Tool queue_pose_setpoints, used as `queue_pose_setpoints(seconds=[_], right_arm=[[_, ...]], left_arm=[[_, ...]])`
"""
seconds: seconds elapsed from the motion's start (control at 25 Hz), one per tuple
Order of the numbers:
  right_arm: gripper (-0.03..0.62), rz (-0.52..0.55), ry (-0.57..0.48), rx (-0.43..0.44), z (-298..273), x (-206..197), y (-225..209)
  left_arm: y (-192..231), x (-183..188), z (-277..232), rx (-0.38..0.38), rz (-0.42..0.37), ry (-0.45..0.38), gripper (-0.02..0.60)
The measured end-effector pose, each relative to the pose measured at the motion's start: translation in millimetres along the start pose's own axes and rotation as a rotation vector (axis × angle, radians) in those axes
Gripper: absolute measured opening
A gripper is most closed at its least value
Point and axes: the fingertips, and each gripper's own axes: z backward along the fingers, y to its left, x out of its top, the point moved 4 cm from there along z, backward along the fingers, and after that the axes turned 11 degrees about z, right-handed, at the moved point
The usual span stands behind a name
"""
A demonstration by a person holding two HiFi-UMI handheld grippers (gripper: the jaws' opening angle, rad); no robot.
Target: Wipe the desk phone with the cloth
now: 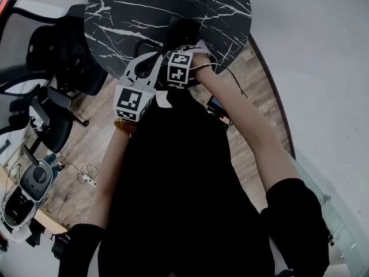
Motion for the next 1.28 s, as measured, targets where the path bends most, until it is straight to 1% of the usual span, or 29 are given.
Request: queue_pose_setpoints(seconds=[0.12,0.2,0.24,0.32,0.36,0.4,0.44,0.52,0.64,0.72,0.8,0.88,1.0,1.08,1.2,1.28], right_arm=[[0.055,-0.063,-0.017,0.027,0,-1,0],[0.057,-0.164,-0.073,0.074,1,-4,-3],[0.057,-0.231,-0.126,0.114,4,-6,-4],[0.057,-0.347,-0.281,0.197,15,-8,-4],[0.057,-0.381,-0.363,0.21,27,-9,-5],[0.057,-0.4,-0.436,0.196,41,-12,-8],[0.057,-0.412,-0.504,0.163,57,-14,-12],[0.057,-0.443,-0.641,0.065,95,-17,-27],[0.057,-0.534,-0.87,-0.122,162,-20,-50],[0.058,-0.594,-1.018,-0.255,210,-26,-60],[0.058,-0.633,-1.134,-0.385,255,-34,-63],[0.058,-0.65,-1.217,-0.509,295,-45,-60],[0.058,-0.696,-1.296,-0.683,343,-69,-43],[0.058,-0.719,-1.312,-0.795,363,-79,-29],[0.057,-0.687,-1.264,-0.966,374,-78,-12],[0.058,-0.697,-1.235,-1.043,373,-74,-6]], left_arm=[[1,0,1,-0.003,-0.001,-0.001,0.012],[4,2,5,-0.003,-0.002,-0.008,0.012],[5,3,9,0.0,-0.003,-0.012,0.012],[6,5,13,0.008,-0.009,-0.015,0.012],[6,7,13,0.008,-0.013,-0.016,0.012],[6,9,12,0.005,-0.017,-0.019,0.012],[7,12,11,0.002,-0.018,-0.024,0.012],[9,17,7,-0.004,-0.021,-0.035,0.012],[6,30,2,-0.021,-0.044,-0.061,0.012],[0,47,-1,-0.036,-0.071,-0.092,0.012],[-8,68,-4,-0.044,-0.093,-0.132,0.012],[-16,90,-4,-0.047,-0.112,-0.177,0.012],[-29,121,1,-0.038,-0.128,-0.23,0.012],[-37,137,5,-0.027,-0.139,-0.263,0.012],[-46,154,7,-0.003,-0.165,-0.313,0.012],[-48,160,4,0.025,-0.181,-0.34,0.012]])
